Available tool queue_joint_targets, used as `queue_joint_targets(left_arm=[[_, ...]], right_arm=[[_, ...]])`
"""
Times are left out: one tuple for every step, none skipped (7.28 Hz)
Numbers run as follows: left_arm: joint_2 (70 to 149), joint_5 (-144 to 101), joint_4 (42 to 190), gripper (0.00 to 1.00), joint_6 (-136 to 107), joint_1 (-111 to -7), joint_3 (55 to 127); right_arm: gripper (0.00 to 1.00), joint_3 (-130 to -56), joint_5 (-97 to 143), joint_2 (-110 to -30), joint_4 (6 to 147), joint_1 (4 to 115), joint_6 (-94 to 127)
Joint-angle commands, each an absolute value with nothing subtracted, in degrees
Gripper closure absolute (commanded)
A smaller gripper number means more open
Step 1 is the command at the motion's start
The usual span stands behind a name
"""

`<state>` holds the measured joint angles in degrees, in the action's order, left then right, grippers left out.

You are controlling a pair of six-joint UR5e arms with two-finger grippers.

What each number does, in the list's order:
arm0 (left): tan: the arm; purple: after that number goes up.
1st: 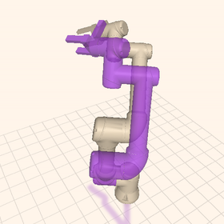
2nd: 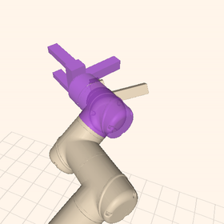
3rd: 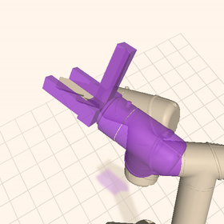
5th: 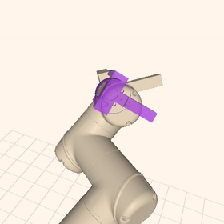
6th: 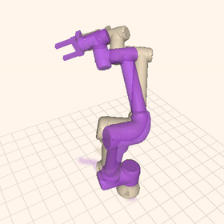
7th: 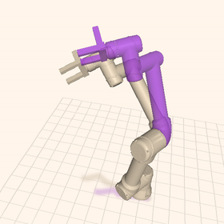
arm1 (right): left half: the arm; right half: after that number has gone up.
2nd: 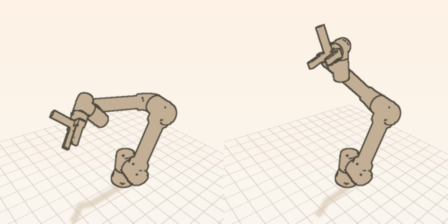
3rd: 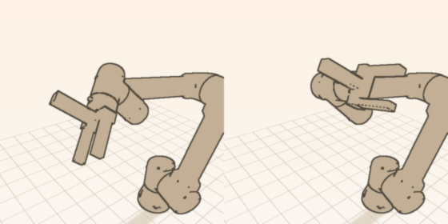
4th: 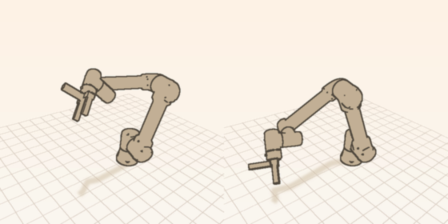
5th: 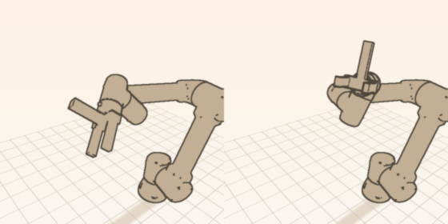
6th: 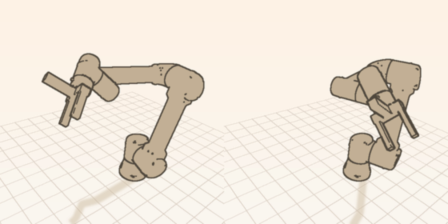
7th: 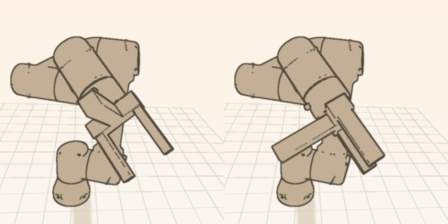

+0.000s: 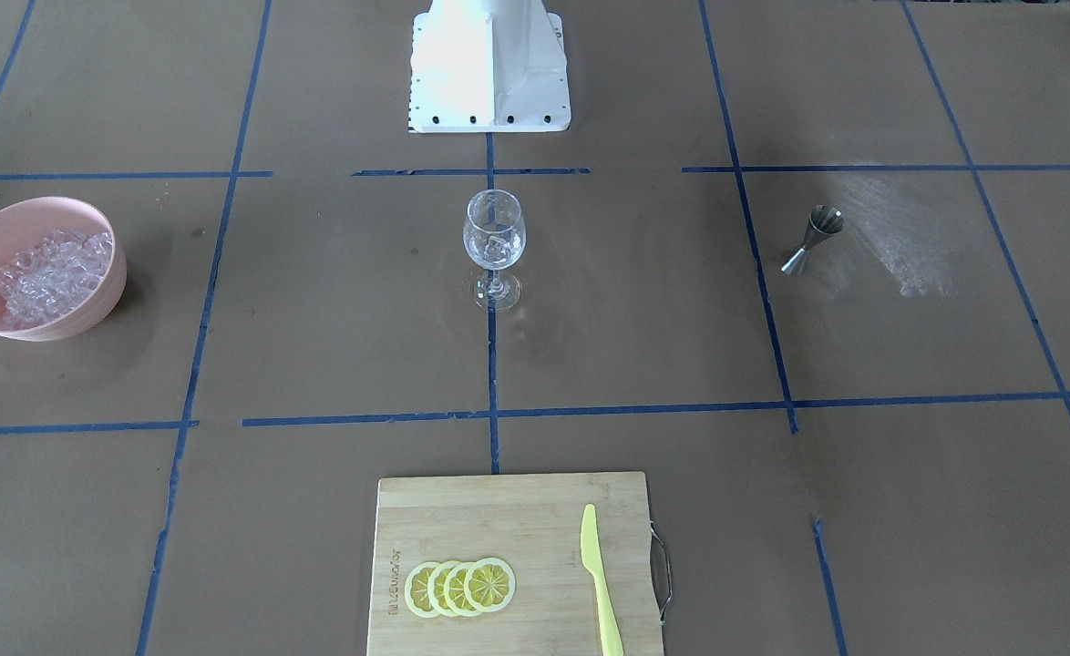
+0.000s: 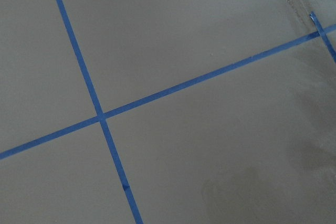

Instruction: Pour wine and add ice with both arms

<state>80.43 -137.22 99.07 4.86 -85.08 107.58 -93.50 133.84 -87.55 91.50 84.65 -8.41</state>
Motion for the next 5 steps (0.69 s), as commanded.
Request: queue_joint_targets(left_arm=[[79.7, -133.8, 91.1, 0.00, 8.0, -86.5, 107.2], [79.2, -127.5, 91.5, 0.00, 7.9, -86.3, 105.6], [79.3, -127.0, 92.8, 0.00, 7.9, -86.1, 104.3], [79.8, -126.7, 93.7, 0.00, 7.8, -86.1, 105.0], [83.3, -126.0, 93.2, 0.00, 7.9, -86.2, 104.2]], right_arm=[[0.00, -93.9, 133.3, -88.3, 92.2, 84.6, -9.0], [0.00, -94.0, 133.4, -88.4, 92.1, 84.6, -8.9], [0.00, -93.4, 133.5, -88.6, 91.8, 84.6, -8.8], [0.00, -92.8, 133.2, -89.1, 91.7, 84.6, -9.1], [0.00, -92.9, 133.2, -89.6, 91.6, 84.6, -9.1]])
